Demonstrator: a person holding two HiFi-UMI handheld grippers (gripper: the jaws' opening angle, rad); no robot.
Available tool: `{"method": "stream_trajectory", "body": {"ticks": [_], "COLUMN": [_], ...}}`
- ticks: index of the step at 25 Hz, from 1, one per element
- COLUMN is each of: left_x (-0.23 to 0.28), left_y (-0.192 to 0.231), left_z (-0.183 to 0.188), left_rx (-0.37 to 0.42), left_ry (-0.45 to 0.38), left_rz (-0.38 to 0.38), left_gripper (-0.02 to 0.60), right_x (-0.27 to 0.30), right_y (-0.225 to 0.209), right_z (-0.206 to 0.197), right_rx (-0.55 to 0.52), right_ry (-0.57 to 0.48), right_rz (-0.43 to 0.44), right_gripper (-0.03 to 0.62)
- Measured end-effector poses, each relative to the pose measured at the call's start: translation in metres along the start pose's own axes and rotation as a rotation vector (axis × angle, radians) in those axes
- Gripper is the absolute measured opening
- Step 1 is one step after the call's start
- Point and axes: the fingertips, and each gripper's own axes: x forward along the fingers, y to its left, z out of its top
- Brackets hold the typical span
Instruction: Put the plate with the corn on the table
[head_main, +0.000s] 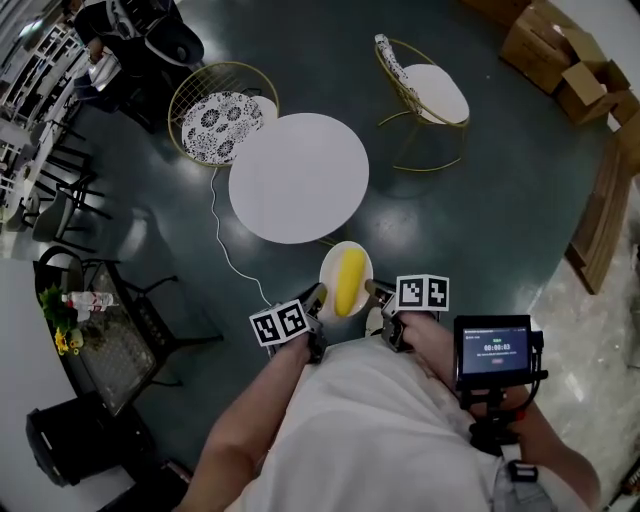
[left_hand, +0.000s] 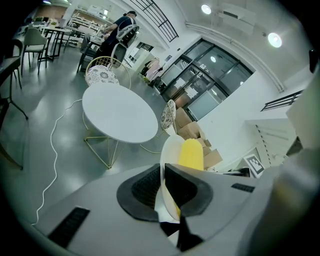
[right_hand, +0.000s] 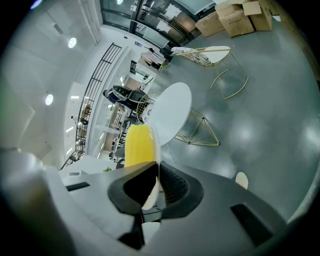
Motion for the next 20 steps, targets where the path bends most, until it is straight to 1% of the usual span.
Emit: {"method": "stream_trajectory", "body": {"ticks": [14, 20], "left_x": [-0.002, 0.004], "left_y": [-0.002, -0.005], "left_z": [0.018, 0.021], "left_rx": [-0.008, -0.006], "left_ry": [-0.043, -0.036], "left_rz": [-0.02, -0.032], "left_gripper": [0.035, 0.035], "right_x": [0.003, 0.002], "right_y": [0.012, 0.01], "right_z": [0.012, 0.019], "right_rx": [-0.02, -0.012], "right_ry": [-0.012, -0.029], "right_rz": [0.033, 0.032], "right_gripper": [0.032, 0.032]}}
